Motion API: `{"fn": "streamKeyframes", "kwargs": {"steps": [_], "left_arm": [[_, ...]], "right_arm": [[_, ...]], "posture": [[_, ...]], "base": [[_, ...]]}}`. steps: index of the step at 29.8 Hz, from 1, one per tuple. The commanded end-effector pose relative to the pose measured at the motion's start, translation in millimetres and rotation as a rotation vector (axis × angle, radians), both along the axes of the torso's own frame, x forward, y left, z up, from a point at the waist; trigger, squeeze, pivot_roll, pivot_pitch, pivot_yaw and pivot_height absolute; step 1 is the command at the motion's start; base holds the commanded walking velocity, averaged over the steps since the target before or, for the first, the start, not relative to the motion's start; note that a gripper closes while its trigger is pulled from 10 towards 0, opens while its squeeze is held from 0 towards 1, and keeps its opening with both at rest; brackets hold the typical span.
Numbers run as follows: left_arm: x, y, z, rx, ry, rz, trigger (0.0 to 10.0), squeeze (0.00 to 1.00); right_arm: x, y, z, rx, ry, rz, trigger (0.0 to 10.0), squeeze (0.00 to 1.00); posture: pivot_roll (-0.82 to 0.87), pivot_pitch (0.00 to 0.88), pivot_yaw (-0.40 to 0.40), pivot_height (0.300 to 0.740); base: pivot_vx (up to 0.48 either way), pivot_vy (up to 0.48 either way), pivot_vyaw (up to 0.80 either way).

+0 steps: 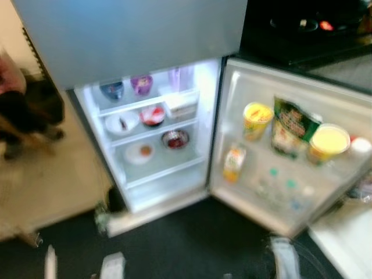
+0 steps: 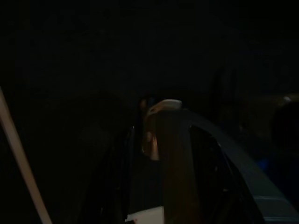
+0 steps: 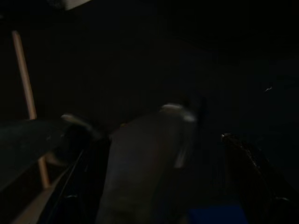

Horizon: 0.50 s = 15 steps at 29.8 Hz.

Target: Restocking fridge

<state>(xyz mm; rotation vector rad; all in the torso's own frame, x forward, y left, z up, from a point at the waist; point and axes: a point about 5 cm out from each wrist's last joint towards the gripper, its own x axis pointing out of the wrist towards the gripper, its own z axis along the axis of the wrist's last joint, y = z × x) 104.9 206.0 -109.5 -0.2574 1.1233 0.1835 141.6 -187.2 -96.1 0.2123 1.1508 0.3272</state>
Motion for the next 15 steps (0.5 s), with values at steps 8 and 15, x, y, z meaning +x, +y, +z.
{"fn": "streamKeyframes", "kwargs": {"steps": [8, 15], "left_arm": [[-2.7, 1.7, -0.2, 0.006, 0.001, -0.022, 10.0, 0.00], [-3.5, 3.1, -0.1, 0.005, 0.003, -0.032, 10.0, 0.00]], "right_arm": [[9.3, -4.4, 4.1, -0.011, -0.033, -0.005, 10.0, 0.00], [9.1, -3.1, 3.9, -0.008, -0.032, -0.004, 10.0, 0.00]], "posture": [[-0.06, 0.000, 0.017, 0.740], [-0.06, 0.000, 0.022, 0.740]], "base": [[0.000, 0.000, 0.00], [0.000, 0.000, 0.00]]}}
